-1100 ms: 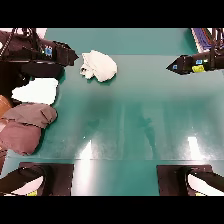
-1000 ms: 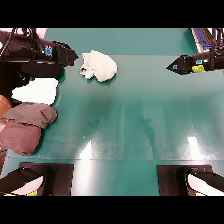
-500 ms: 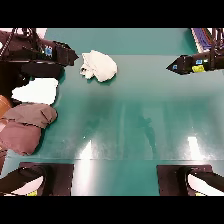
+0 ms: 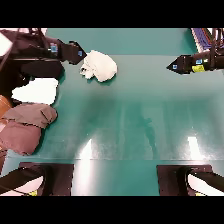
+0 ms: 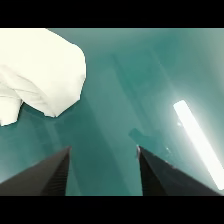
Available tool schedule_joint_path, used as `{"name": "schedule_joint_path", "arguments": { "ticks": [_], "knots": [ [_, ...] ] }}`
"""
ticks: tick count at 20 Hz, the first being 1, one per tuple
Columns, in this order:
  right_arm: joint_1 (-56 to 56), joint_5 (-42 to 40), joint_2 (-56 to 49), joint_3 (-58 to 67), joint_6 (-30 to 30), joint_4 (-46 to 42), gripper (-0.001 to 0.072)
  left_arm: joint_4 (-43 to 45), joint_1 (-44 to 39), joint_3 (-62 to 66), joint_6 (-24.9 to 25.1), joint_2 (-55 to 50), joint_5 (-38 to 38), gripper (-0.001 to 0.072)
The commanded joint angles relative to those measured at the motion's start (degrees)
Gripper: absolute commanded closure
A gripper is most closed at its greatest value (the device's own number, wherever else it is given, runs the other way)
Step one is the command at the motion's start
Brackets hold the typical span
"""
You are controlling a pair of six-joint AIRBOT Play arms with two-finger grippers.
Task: Fold the shirts.
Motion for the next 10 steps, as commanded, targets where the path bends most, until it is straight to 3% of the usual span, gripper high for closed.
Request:
{"name": "schedule_joint_path", "arguments": {
  "ticks": [1, 7, 10],
  "knots": [
    [0.0, 0.0, 0.0, 0.0, 0.0, 0.0, 0.0698, -0.4, 0.0, 0.0, -1.8, -9.0, 5.4, 0.0210],
    [0.1, 0.1, 0.0, 0.0, 0.0, 0.0, 0.0698, -4.5, 0.0, 0.1, -5.0, -28.7, 27.0, 0.0210],
    [0.1, 0.3, 0.0, 0.0, 0.0, 0.0, 0.0698, -7.7, 0.1, 3.2, -4.9, -35.2, 30.8, 0.0210]
  ]
}}
